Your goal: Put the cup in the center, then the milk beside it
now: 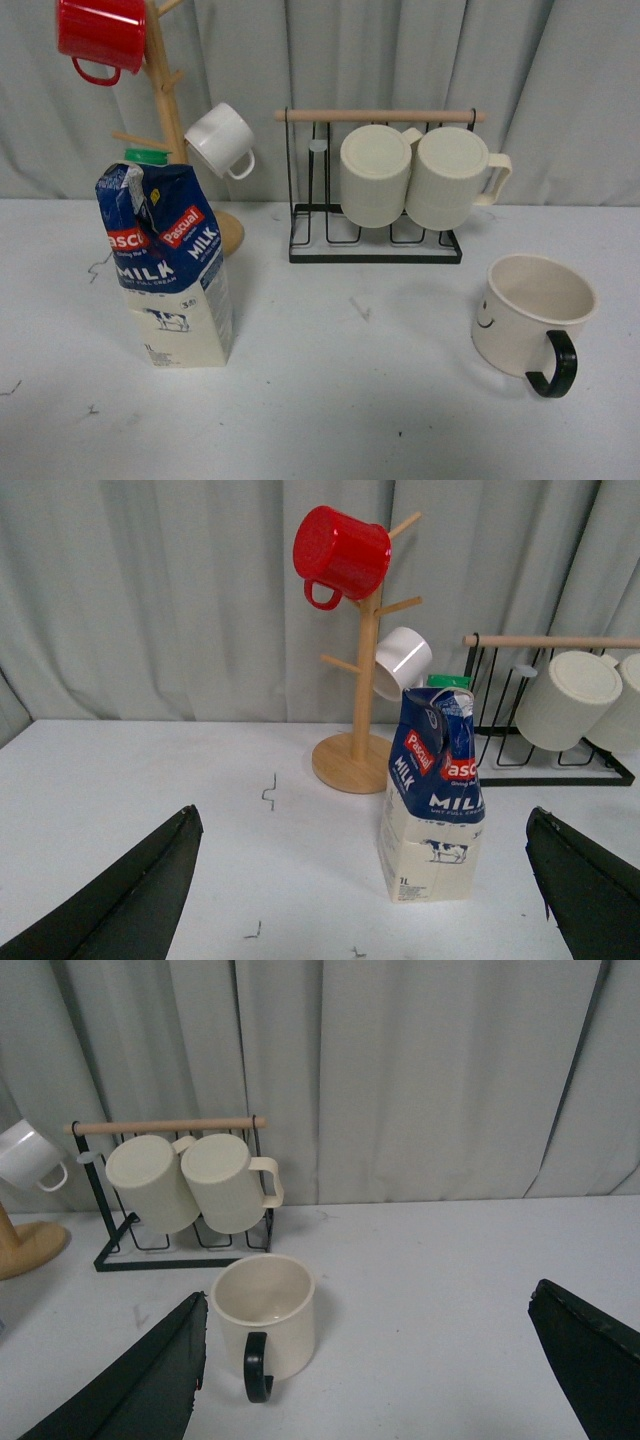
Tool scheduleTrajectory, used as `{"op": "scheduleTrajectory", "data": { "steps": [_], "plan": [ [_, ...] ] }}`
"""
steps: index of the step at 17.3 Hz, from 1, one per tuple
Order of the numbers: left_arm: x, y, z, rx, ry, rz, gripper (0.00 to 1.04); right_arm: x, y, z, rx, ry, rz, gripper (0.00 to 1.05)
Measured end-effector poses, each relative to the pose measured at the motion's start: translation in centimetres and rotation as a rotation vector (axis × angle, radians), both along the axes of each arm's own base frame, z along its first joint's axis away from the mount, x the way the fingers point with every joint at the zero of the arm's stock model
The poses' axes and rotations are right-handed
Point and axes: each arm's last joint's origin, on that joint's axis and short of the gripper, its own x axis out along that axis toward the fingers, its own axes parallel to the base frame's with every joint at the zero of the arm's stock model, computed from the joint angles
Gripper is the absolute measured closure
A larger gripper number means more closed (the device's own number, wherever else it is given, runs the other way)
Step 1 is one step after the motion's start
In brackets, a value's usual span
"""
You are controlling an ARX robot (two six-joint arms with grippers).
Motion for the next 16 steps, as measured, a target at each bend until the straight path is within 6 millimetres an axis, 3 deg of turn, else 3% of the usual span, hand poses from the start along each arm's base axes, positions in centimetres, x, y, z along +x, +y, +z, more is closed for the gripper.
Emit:
{"op": "scheduleTrajectory", "data": {
  "steps": [16],
  "plan": [
    [0.00,0.00,0.00,0.000,0.000,0.000,0.07,0.00,0.00,0.00,0.000,0.000,0.000,0.06]
  ]
}}
